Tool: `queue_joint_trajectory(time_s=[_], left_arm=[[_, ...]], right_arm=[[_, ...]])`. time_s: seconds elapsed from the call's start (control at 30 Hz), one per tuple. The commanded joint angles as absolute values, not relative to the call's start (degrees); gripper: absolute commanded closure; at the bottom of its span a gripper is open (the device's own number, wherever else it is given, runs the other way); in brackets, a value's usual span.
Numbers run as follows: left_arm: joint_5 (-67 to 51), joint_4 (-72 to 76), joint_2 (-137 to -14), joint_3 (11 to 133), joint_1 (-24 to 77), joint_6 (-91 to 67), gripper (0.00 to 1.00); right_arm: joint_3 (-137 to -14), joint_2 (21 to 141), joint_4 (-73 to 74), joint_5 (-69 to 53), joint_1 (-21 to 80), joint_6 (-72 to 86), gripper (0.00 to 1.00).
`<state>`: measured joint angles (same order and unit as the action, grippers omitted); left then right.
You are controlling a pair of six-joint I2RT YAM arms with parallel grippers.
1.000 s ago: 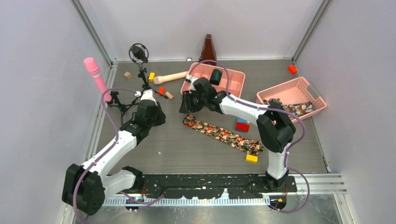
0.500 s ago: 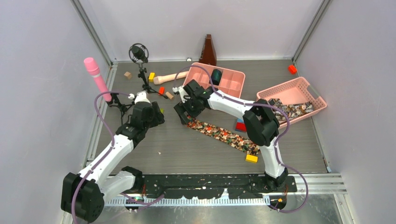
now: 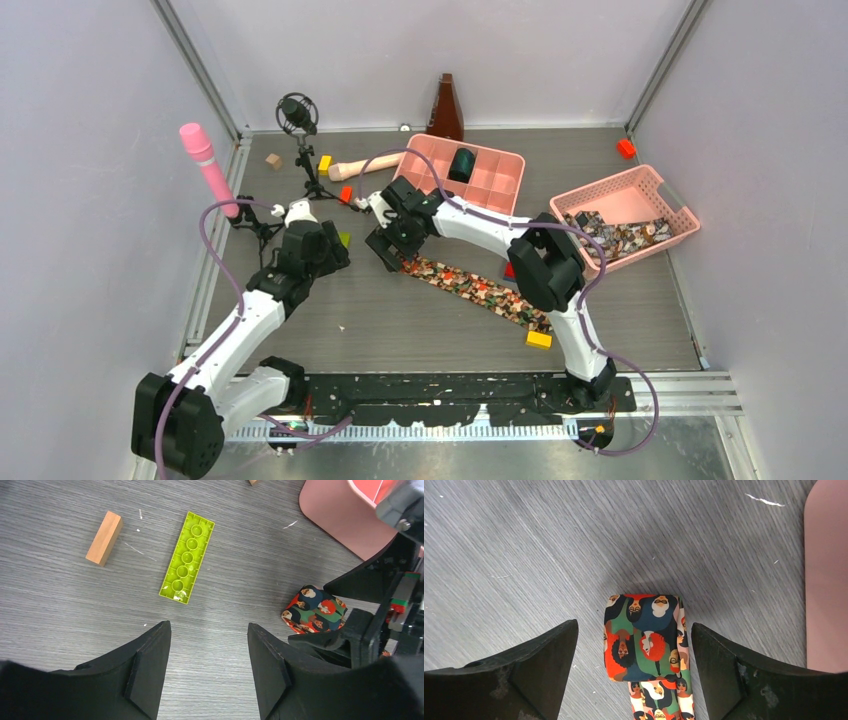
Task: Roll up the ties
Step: Roll the tie at the center of the board.
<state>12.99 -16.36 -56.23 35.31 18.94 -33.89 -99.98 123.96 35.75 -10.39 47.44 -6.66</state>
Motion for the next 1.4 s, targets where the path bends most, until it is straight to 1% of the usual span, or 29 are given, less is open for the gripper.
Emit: queue_joint_trajectory(time_s=[0.0,0.27,0.43,0.67,0.87,1.03,1.13,1.17,1.2,1.23,1.27,1.3,1.37], left_arm=[[12.94,-15.82,-55.15,35.11,18.46,-33.85,0.4],[12.33,-15.3,-55.58,34.82,18.2,-34.05,0.4],[11.87,-15.12,-56.08,34.98,18.12,-34.08,0.4],[11.65,-14.94,-56.38,35.03,18.11,-34.07,0.4],[11.43,-14.77,-56.49,34.91,18.11,-34.18,0.4],[11.25,-14.6,-56.74,35.03,18.04,-34.17,0.39],[11.23,-14.5,-56.81,34.99,18.02,-34.16,0.4],[11.17,-14.44,-56.88,35.0,18.02,-34.14,0.39],[11.1,-14.42,-57.01,35.01,18.02,-34.16,0.39],[11.01,-14.35,-57.16,35.06,18.02,-34.23,0.39],[10.99,-14.32,-57.2,35.1,18.02,-34.27,0.4],[10.9,-14.33,-57.28,35.11,18.02,-34.22,0.4],[10.96,-14.32,-57.28,35.08,18.02,-34.23,0.4]], right_arm=[[-102.01,124.92,34.47,-6.99,47.9,-8.38,0.11],[-101.84,125.55,34.39,-6.48,47.9,-8.96,0.2],[-101.24,125.51,34.41,-6.2,47.97,-8.88,0.28],[-100.89,125.44,34.23,-5.45,48.24,-9.11,0.45],[-100.13,124.98,33.88,-5.48,48.59,-9.32,0.57],[-98.82,124.57,33.04,-5.67,48.77,-9.32,0.64],[-98.35,124.32,32.7,-5.52,48.78,-9.23,0.64],[-98.3,124.3,32.65,-5.29,48.78,-9.12,0.57],[-98.23,124.19,32.59,-4.95,48.78,-9.09,0.53],[-98.2,124.15,32.38,-4.8,48.78,-9.06,0.45],[-98.11,124.07,32.31,-4.54,48.8,-9.01,0.41],[-98.1,123.95,32.19,-4.38,48.79,-8.93,0.35],[-97.99,123.66,31.9,-4.24,48.78,-8.76,0.3]])
